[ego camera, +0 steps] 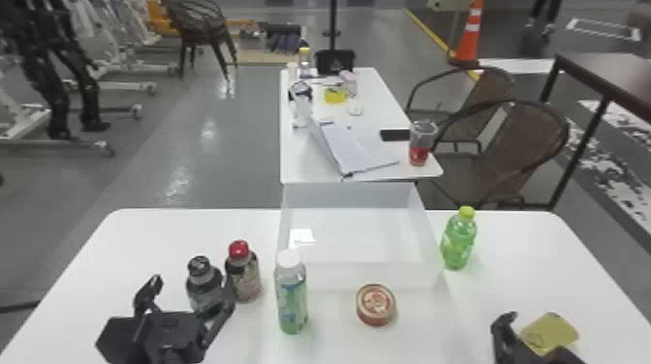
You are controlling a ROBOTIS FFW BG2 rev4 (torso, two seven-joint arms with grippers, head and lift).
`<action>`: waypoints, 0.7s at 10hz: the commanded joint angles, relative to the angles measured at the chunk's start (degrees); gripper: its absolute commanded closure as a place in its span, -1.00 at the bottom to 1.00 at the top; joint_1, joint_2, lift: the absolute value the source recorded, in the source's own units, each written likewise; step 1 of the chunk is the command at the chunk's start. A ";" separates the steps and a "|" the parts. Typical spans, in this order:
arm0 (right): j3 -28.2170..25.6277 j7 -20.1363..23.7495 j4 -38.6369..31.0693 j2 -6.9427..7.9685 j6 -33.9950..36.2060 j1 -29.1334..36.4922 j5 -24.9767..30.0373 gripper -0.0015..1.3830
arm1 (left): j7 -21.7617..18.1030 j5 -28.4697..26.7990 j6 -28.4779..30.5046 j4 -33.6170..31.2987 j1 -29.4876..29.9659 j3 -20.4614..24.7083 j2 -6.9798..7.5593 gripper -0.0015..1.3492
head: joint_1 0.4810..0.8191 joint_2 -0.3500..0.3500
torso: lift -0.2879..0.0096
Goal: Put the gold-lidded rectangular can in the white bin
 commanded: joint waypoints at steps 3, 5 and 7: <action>0.00 -0.09 2.69 -0.16 0.00 -1.80 -0.88 -0.80 | -0.01 0.33 -0.41 0.18 0.00 0.00 0.05 -0.76 | -0.60 0.00 | 0.26; 0.00 -0.97 2.95 -0.16 0.00 -1.54 -1.67 -0.79 | -0.01 0.51 -0.59 0.27 0.00 0.00 0.05 -0.76 | -0.60 0.00 | 0.26; 0.00 -1.67 3.04 -0.16 0.00 -1.54 -2.19 -0.61 | -0.09 0.51 -0.67 0.35 -0.09 0.00 0.05 -0.76 | -0.60 0.00 | 0.26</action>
